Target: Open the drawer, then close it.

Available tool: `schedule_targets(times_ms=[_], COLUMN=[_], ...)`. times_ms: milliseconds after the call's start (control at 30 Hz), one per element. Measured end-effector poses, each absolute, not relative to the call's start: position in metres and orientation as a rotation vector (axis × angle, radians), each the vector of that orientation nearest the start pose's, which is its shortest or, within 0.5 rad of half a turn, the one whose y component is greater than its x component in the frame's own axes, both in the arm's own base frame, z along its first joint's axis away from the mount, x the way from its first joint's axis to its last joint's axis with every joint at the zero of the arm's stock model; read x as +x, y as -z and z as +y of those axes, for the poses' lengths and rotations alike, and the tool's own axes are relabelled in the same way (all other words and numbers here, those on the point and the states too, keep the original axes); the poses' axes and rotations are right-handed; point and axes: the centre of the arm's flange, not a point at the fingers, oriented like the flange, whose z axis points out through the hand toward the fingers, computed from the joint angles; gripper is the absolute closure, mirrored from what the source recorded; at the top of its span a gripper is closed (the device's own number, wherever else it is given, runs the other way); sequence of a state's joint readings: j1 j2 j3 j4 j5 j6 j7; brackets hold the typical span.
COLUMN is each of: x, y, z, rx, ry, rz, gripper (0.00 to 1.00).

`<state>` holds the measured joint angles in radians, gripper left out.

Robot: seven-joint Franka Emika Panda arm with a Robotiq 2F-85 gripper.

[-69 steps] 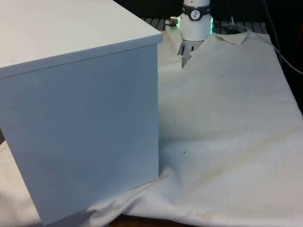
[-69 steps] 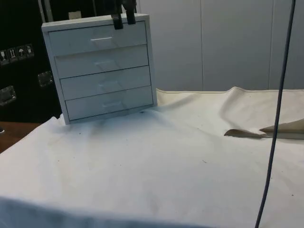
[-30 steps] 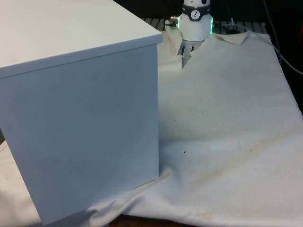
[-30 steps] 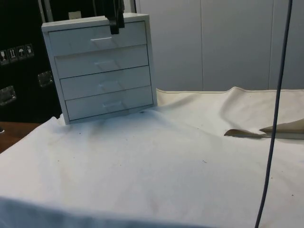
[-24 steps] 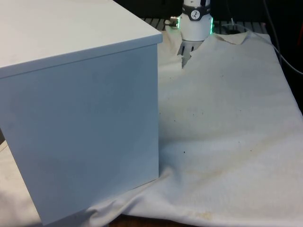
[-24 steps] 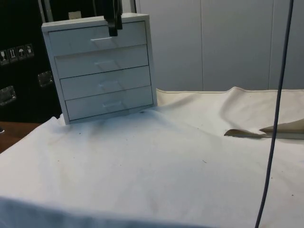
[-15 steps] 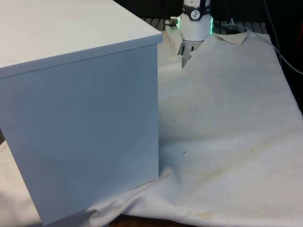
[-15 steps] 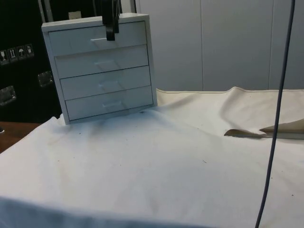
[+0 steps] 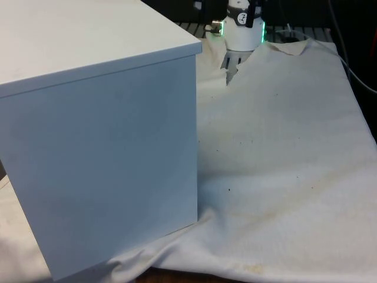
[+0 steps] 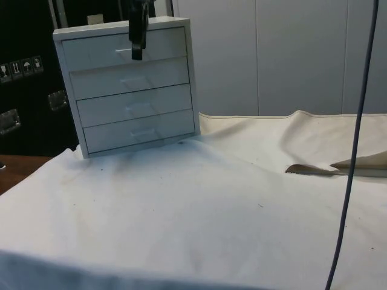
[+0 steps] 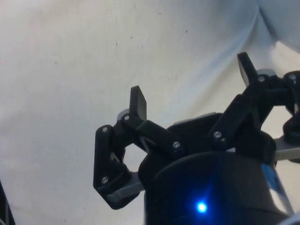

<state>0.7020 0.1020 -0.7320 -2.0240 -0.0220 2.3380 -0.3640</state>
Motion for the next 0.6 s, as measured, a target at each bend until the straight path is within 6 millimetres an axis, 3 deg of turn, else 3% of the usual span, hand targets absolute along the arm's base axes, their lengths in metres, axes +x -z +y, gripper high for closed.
schedule_targets(times_ms=[600], x=[0.606], y=[-0.412], z=[-0.007], rx=[-3.238], ry=[0.432], rz=[-0.709], gripper=[0.0])
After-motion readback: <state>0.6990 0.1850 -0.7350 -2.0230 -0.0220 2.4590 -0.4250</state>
